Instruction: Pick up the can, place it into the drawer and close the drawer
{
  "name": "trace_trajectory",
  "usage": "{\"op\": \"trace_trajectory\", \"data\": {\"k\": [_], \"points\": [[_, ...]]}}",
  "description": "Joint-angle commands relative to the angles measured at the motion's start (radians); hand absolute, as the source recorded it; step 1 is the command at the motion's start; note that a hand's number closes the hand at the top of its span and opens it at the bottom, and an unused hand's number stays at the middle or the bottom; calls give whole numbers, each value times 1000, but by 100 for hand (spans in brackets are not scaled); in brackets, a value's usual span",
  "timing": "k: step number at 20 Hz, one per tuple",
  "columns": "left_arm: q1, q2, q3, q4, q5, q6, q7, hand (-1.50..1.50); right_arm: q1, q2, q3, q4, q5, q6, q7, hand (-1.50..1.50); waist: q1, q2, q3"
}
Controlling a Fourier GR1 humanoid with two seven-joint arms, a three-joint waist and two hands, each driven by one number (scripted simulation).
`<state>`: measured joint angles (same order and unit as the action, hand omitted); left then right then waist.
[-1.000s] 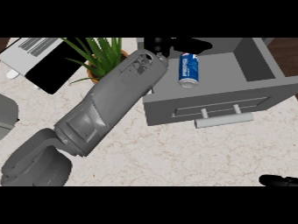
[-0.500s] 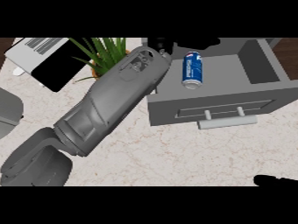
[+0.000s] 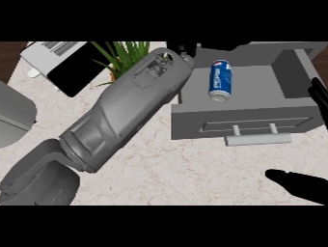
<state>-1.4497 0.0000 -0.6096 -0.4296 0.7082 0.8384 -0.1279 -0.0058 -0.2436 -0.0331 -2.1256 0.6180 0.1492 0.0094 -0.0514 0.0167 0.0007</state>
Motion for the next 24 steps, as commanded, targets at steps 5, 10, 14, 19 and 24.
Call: {"op": "trace_trajectory", "data": {"k": [5, 10, 14, 19, 24], "points": [[-20, 0, 26, -23, -9, 2, 46, -150, -53, 7, 174, 190, 349, -99, 10, -150, 49, -12, -1], [-5, 81, 28, -52, -45, -40, 111, -150, -53, 39, 180, 373, 448, -233, -32, -150, 61, -18, 0], [41, 75, 21, -148, -69, 10, 145, -150, -132, 114, 157, 580, 469, -377, -61, -150, 77, -20, 0], [87, 223, 15, -274, -91, -61, 242, -150, -212, 103, 105, 748, 474, -422, -93, -150, 82, -21, 0], [175, 276, -28, -399, -132, -31, 274, -150, -306, 94, 46, 942, 500, -522, -132, -150, 104, -19, 0]]}}
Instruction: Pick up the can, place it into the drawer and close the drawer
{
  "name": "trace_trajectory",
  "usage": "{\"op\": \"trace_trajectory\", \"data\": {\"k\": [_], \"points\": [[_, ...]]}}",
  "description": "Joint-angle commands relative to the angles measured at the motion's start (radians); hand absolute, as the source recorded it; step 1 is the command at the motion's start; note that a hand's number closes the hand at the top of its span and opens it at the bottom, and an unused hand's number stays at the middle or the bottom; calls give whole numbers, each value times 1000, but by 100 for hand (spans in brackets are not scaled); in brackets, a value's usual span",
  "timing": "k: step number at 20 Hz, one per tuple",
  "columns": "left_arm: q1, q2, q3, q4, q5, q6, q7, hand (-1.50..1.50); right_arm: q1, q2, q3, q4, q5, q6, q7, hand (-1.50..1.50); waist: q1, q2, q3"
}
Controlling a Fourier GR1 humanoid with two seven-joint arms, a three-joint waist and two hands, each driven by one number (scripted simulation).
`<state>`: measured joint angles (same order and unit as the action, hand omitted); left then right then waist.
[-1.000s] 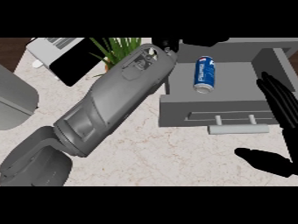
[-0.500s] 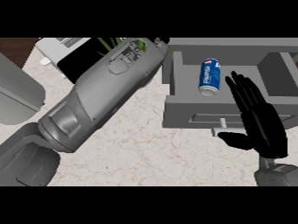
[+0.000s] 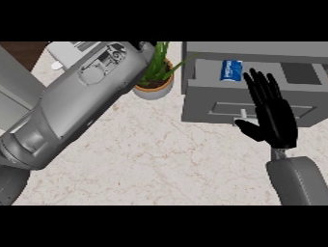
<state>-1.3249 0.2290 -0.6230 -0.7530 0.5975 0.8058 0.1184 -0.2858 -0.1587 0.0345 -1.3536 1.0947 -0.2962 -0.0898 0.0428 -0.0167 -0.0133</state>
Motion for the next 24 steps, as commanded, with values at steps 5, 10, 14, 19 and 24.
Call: {"op": "trace_trajectory", "data": {"k": [5, 10, 14, 19, 24], "points": [[68, 123, -11, -193, -29, -5, 133, -150, -184, 46, -37, 346, 112, -159, 29, -150, 13, 15, 14], [153, 185, -13, -279, -54, -16, 145, -150, -319, 16, -110, 566, 106, -268, -19, -150, 17, 22, 15], [166, 238, -12, -375, -69, -12, 210, -150, -425, 9, -158, 704, 97, -356, -35, -150, 31, 25, 16], [260, 260, 15, -410, -69, -49, 177, -150, -576, -7, -198, 818, 97, -385, -4, -150, 30, 32, 15], [365, 288, 5, -527, -96, -4, 182, -150, -600, -31, -214, 898, 87, -437, -35, -150, 36, 29, 15]]}}
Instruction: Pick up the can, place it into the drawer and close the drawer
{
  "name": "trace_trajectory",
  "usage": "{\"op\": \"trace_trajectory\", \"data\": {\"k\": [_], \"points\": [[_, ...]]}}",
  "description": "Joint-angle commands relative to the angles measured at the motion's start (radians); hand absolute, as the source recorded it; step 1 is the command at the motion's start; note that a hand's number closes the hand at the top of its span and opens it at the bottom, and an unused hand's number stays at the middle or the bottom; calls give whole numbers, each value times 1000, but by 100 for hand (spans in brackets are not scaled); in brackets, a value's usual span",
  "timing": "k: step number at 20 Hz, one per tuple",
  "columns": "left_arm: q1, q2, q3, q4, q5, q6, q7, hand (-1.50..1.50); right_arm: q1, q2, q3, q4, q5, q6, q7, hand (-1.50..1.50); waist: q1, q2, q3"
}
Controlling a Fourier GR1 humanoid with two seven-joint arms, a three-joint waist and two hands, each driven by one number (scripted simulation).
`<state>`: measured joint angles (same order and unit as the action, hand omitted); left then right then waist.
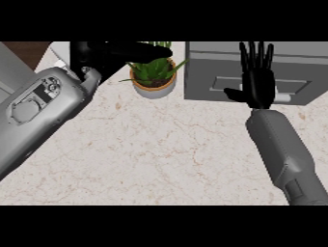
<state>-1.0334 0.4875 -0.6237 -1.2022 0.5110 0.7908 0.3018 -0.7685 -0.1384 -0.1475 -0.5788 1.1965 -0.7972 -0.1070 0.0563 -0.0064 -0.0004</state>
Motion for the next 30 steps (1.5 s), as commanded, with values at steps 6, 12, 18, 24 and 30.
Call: {"op": "trace_trajectory", "data": {"k": [6, 12, 18, 24, 30], "points": [[118, 20, 0, -111, -22, -8, -10, -150, -266, -69, -43, 229, 21, 64, 45, -150, 36, 29, 2], [153, 59, 22, -147, -43, -24, -18, -150, -348, -94, -80, 306, -10, 75, 8, -150, 42, 36, 3], [209, 61, 28, -181, -55, -35, -48, -150, -390, -63, -102, 342, -32, 89, -23, -150, 47, 41, 3], [219, 66, 42, -200, -50, -42, -27, -150, -369, 9, -235, 293, -201, 77, -174, -150, 28, 33, 6], [288, 45, 45, -198, -64, -29, -81, -150, -418, -9, -352, 277, -338, 194, -294, -150, 25, 37, 4]]}}
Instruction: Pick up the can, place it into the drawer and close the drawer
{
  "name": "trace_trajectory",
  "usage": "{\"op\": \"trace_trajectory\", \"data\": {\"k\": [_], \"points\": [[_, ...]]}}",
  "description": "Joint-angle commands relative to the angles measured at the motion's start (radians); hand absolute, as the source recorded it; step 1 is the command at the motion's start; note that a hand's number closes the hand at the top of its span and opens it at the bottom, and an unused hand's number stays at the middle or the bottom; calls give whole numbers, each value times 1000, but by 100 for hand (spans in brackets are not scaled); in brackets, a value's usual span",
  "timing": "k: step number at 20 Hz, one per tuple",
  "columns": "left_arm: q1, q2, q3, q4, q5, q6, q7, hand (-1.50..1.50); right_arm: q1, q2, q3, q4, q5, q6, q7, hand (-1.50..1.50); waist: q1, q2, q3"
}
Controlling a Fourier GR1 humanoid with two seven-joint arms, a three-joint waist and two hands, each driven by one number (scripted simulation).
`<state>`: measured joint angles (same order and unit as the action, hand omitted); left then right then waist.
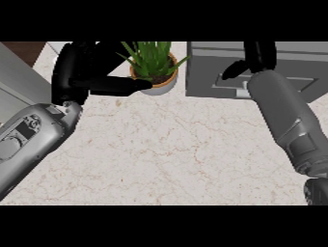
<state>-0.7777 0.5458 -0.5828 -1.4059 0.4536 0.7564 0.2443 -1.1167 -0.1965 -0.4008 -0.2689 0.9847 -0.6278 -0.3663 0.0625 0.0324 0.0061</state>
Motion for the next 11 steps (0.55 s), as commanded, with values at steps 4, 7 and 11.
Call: {"op": "trace_trajectory", "data": {"k": [4, 7, 11], "points": [[55, 17, 13, -35, -12, 5, -10, -150, -90, 105, -181, -51, -231, 72, -73, -150, 12, -18, -3], [85, 26, 31, -48, -7, 1, -8, -150, -92, 107, -232, -55, -298, 129, -97, -150, -6, -23, -4], [113, 37, 33, -107, -33, 15, 13, -150, -92, 84, -255, -37, -328, 152, -110, -150, -9, -23, -5]]}}
